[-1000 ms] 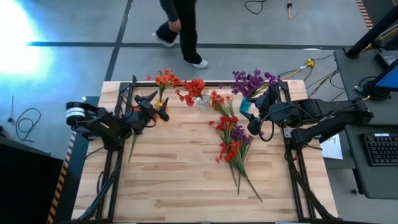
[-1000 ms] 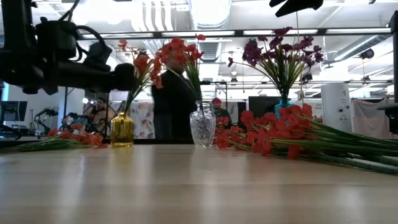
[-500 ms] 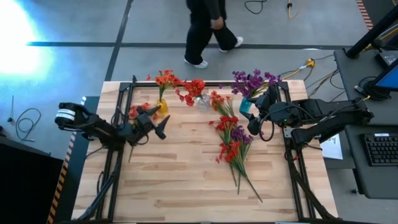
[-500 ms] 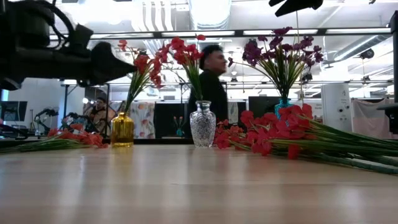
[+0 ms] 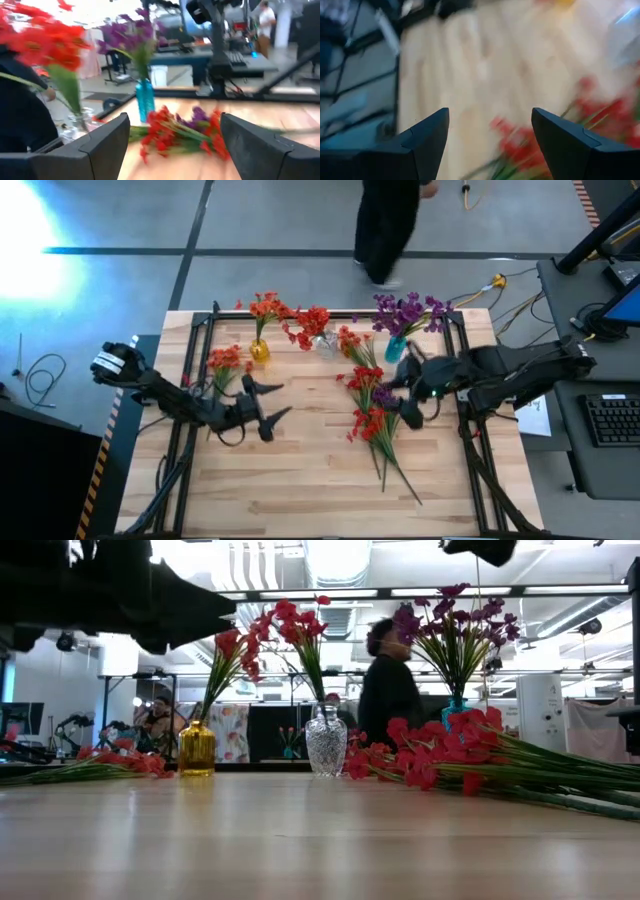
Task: Sort flowers into vase by color
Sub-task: Put the red flowers into the transparent vase
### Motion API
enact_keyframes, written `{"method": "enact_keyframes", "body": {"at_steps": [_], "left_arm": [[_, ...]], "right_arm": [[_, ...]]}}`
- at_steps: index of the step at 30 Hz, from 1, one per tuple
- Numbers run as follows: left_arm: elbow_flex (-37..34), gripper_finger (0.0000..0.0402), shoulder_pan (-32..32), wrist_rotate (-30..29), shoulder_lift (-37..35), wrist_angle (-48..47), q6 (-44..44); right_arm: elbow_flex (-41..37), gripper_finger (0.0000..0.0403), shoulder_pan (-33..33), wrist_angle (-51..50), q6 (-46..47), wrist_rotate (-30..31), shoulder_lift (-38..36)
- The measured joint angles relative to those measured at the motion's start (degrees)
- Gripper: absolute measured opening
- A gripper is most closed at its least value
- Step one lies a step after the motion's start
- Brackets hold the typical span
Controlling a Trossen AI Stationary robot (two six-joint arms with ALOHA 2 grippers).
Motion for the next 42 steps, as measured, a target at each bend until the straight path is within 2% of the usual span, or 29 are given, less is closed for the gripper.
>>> {"method": "enact_keyframes", "body": {"at_steps": [2,5,10,15,19,21,29,36,42], "left_arm": [[2.3,0.0294,-1.43,-0.18,0.0,-5.28,-0.38],[5.32,0.0294,-2.59,-0.25,-0.02,-13.07,-3.07],[11.62,0.0294,-3.61,1.72,-0.02,-33.04,-13.22],[20.61,0.0293,-3.86,10.3,-0.02,-59.59,-26.87],[26.13,0.0293,-4.36,12.39,0.1,-75.89,-34.5],[27.29,0.0293,-5.12,12.44,0.2,-78.9,-35.8],[26.32,0.0275,-7.17,11.94,0.46,-79.38,-37.74],[26.26,0.0269,-7.04,9.82,0.46,-78.98,-38.0],[26.24,0.0269,-7.02,7.11,0.46,-79.05,-38.0]], "right_arm": [[0.0,0.0276,1.89,-2.45,4.19,-2.69,2.13],[-0.02,0.0276,4.7,-8.44,11.85,-3.31,6.02],[-0.09,0.0276,8.56,-19.31,24.66,-3.46,13.56],[-1.39,0.0276,12.06,-18.38,28.25,-3.26,20.41],[-2.03,0.0276,12.8,-16.21,30.76,-3.22,25.79],[-2.44,0.0276,12.88,-15.29,31.3,-3.22,28.09],[-5.12,0.0276,13.67,-7.67,32.12,-3.2,34.65],[-5.16,0.0274,13.65,-4.48,30.93,-3.16,36.87],[-5.16,0.0238,13.65,-3.88,31.4,-1.28,38.18]]}}
